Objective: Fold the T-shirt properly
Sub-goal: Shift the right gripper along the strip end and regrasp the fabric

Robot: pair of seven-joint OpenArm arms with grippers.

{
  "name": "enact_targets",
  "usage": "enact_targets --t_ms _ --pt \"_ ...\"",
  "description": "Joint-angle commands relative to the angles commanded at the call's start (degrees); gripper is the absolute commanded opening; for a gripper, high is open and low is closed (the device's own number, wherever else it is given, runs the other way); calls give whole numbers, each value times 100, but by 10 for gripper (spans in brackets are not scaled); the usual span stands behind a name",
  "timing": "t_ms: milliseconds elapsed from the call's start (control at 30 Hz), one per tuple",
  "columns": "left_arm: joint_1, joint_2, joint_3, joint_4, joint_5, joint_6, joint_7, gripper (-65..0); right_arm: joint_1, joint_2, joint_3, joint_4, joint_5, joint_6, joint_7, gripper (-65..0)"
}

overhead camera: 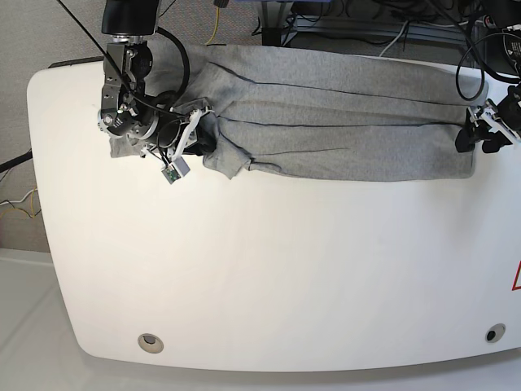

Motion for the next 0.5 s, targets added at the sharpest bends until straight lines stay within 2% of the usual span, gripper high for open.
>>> enact_targets --t_ms 33,100,167,367,433,500 --pt "0 5 -7 11 -19 0 35 -302 0 5 10 4 3 2 -4 -646" --pt "-19 67 -2 75 -55 0 261 -431 8 15 3 28 82 7 -11 -650" --pt "-27 107 -26 109 -14 0 326 -474 -1 18 7 78 116 8 -23 -650" --pt "-19 222 -125 258 123 0 398 -520 -16 11 2 354 286 8 -156 -650" --pt "-38 305 -313 432 127 0 516 -536 -14 -57 -56 741 448 8 -198 -650" --pt "-38 324 -347 482 131 0 517 -527 -13 -77 -70 860 504 8 -230 -650"
